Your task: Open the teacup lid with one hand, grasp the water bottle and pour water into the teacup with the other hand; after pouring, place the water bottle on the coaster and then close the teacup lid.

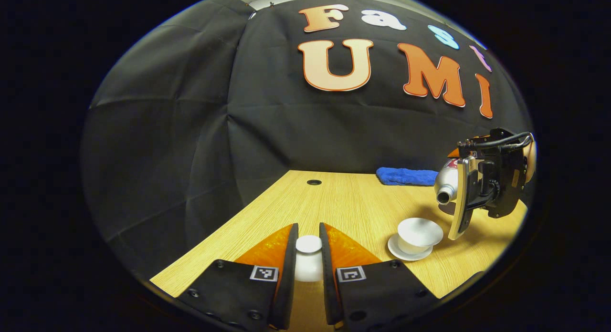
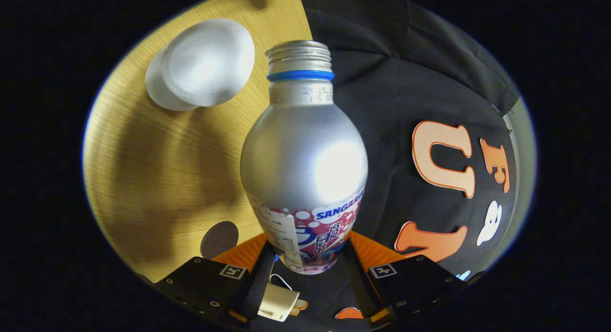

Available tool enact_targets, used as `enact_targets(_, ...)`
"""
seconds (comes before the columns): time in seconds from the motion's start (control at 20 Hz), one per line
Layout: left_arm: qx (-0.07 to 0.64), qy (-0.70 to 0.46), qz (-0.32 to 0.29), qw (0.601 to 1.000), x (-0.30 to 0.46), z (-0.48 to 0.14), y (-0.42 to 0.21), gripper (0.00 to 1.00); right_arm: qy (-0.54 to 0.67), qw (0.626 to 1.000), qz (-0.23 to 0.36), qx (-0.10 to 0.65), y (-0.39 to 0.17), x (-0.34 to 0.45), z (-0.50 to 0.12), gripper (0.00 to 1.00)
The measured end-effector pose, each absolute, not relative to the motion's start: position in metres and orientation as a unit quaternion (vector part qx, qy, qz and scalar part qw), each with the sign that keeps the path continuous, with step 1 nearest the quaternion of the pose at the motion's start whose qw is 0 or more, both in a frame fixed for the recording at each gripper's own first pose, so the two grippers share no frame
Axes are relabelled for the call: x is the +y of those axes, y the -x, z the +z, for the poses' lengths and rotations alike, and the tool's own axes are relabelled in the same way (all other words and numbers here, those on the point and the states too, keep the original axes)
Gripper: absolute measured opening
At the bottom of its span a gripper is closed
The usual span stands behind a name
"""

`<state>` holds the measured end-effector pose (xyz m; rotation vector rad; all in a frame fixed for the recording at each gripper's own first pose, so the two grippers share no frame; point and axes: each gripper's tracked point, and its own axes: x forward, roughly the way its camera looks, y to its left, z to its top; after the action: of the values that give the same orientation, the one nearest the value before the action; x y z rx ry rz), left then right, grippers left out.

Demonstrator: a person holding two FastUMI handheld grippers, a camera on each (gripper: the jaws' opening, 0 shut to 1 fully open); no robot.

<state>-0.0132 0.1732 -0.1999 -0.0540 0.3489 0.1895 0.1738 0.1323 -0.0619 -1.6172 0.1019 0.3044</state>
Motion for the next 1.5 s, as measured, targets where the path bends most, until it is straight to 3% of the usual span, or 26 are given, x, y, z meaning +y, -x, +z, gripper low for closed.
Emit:
enact_targets(0.65, 0.178, 0.028, 0.098, 0.979, 0.176, -0.206, 0.013, 0.30, 0.776, 0.623, 0.096, -0.034, -0.196, 0.130, -0.017, 0.78)
enact_targets(1.5, 0.170, 0.028, 0.094, 0.981, 0.175, -0.202, 0.012, 0.31, 0.794, 0.597, 0.047, -0.104, -0.184, 0.118, 0.048, 0.78)
